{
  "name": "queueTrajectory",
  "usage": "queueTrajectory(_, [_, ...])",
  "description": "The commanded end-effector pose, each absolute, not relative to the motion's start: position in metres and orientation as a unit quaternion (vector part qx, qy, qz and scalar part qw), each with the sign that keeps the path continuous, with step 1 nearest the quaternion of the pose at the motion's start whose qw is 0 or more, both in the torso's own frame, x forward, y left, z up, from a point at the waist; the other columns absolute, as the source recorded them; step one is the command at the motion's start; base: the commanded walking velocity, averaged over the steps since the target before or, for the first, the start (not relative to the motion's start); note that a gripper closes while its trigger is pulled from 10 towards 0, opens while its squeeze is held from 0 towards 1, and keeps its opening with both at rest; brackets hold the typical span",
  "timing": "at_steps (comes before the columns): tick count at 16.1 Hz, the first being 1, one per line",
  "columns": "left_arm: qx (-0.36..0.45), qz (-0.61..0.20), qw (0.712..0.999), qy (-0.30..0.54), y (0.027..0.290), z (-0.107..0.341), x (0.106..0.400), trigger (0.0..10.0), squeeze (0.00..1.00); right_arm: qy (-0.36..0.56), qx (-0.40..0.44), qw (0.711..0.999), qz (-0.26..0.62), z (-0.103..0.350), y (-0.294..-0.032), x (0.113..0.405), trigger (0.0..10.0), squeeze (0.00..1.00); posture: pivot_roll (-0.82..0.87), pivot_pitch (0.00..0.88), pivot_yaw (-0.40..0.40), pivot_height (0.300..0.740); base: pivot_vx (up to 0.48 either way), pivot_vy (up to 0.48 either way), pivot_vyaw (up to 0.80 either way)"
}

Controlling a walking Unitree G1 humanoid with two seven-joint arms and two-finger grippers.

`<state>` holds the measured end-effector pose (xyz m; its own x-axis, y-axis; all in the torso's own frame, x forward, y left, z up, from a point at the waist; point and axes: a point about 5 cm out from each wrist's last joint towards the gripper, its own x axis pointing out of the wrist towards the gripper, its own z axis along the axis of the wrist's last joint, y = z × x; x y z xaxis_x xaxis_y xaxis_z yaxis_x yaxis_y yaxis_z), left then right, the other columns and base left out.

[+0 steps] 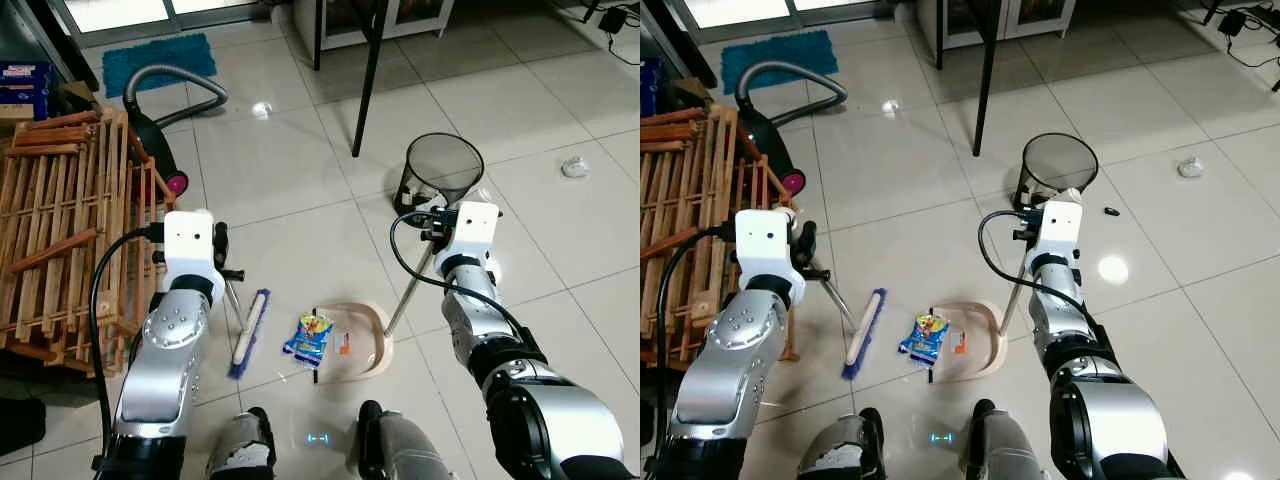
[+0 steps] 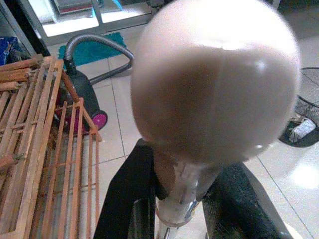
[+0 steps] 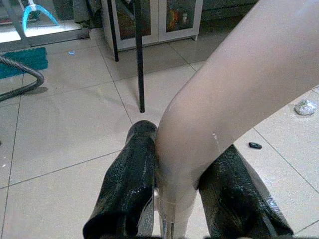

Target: Sweep floor

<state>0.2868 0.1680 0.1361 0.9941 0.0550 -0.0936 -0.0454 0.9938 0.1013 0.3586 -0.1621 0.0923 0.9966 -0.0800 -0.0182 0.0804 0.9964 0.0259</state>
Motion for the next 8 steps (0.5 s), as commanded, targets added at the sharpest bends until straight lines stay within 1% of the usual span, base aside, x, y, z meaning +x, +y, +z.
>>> queueTrajectory(1, [0.044, 0.030, 0.996, 0.065, 0.167, 0.129, 0.284, 10.0, 0.00, 0.022, 0.005, 0.999, -0.036, 0.088, -0.164, 0.357, 10.0, 0.00, 0.10, 0.210, 0.002, 0.740, 0.000, 0.000, 0.00])
queueTrajectory(3, [0.040, 0.028, 0.997, 0.059, 0.165, 0.128, 0.287, 10.0, 0.00, 0.022, 0.005, 0.999, -0.036, 0.088, -0.164, 0.357, 10.0, 0.00, 0.10, 0.211, 0.000, 0.740, 0.000, 0.000, 0.00])
queueTrajectory(5, [0.029, 0.022, 0.997, 0.064, 0.152, 0.126, 0.292, 10.0, 0.00, 0.024, 0.005, 0.999, -0.037, 0.085, -0.164, 0.355, 10.0, 0.00, 0.09, 0.203, 0.005, 0.740, 0.000, 0.000, 0.00])
queueTrajectory(8, [-0.017, 0.005, 0.998, 0.053, 0.134, 0.123, 0.293, 10.0, 0.00, 0.023, 0.005, 0.999, -0.041, 0.086, -0.165, 0.356, 10.0, 0.00, 0.08, 0.202, 0.002, 0.740, 0.000, 0.000, 0.00])
